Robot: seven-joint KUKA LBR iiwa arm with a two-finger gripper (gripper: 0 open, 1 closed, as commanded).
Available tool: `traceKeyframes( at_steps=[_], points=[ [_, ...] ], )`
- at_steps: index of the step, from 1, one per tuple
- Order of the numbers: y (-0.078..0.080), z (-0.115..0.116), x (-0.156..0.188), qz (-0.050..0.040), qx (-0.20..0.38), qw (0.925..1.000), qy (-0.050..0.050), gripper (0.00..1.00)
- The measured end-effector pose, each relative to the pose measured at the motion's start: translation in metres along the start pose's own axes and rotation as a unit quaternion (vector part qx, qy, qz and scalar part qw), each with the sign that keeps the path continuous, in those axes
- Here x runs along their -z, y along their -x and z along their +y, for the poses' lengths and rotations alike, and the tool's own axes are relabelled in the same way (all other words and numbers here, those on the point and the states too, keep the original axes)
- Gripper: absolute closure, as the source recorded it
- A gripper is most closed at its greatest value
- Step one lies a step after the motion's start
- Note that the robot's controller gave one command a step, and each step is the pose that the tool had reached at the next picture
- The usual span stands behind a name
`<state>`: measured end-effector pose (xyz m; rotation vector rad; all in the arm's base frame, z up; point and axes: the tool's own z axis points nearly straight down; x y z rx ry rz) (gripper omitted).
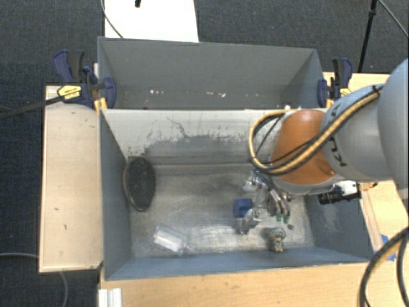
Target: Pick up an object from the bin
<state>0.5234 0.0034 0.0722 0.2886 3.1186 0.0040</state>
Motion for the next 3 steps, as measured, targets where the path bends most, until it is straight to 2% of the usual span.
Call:
traceKeyframes(
  at_steps=[1, 2, 3],
  points=[
    [-0.022, 0.018, 0.001, -0.0021, -0.020, 0.9998, -0.001, 0.00],
    [-0.021, 0.020, 0.003, -0.0039, -0.019, 0.9998, 0.001, 1.00],
    [-0.017, 0.021, 0.095, 0.0000, -0.017, 0.9999, -0.001, 1.00]
  ],
)
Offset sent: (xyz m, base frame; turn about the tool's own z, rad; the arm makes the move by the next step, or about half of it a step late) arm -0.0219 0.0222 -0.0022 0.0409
